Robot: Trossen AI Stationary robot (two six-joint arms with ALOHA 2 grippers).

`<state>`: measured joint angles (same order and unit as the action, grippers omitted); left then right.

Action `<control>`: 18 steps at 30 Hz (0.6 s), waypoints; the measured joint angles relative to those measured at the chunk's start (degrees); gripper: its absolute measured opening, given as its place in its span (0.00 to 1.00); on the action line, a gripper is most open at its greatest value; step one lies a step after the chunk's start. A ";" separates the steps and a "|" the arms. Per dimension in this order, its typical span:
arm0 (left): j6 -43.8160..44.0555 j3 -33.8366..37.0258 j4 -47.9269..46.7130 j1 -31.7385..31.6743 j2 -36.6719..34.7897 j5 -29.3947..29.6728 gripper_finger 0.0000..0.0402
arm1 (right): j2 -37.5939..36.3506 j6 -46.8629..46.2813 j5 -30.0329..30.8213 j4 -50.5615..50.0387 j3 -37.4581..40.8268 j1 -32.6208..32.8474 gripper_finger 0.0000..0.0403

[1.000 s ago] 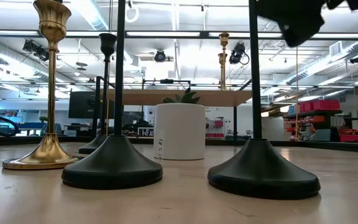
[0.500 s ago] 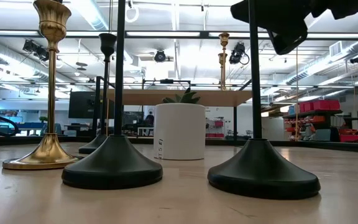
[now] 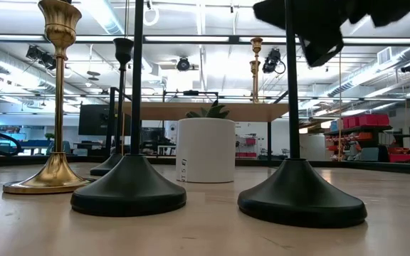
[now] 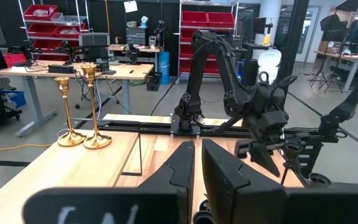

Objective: Pick & Place candle stick holders
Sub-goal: Put the right black candle holder on the shelf

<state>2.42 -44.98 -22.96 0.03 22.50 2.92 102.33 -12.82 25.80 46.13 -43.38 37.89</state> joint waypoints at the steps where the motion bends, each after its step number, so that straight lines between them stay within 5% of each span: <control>1: 0.00 0.00 -0.02 -0.02 -0.01 0.00 0.09 | 1.02 0.80 -0.24 0.96 0.00 -0.12 0.58; 18: 1.49 0.00 -0.02 0.00 0.00 -0.02 0.09 | 2.09 0.00 -1.39 2.78 0.00 -1.18 0.58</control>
<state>3.90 -44.97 -22.98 0.03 22.50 2.90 104.42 -12.82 24.40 48.90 -43.38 36.71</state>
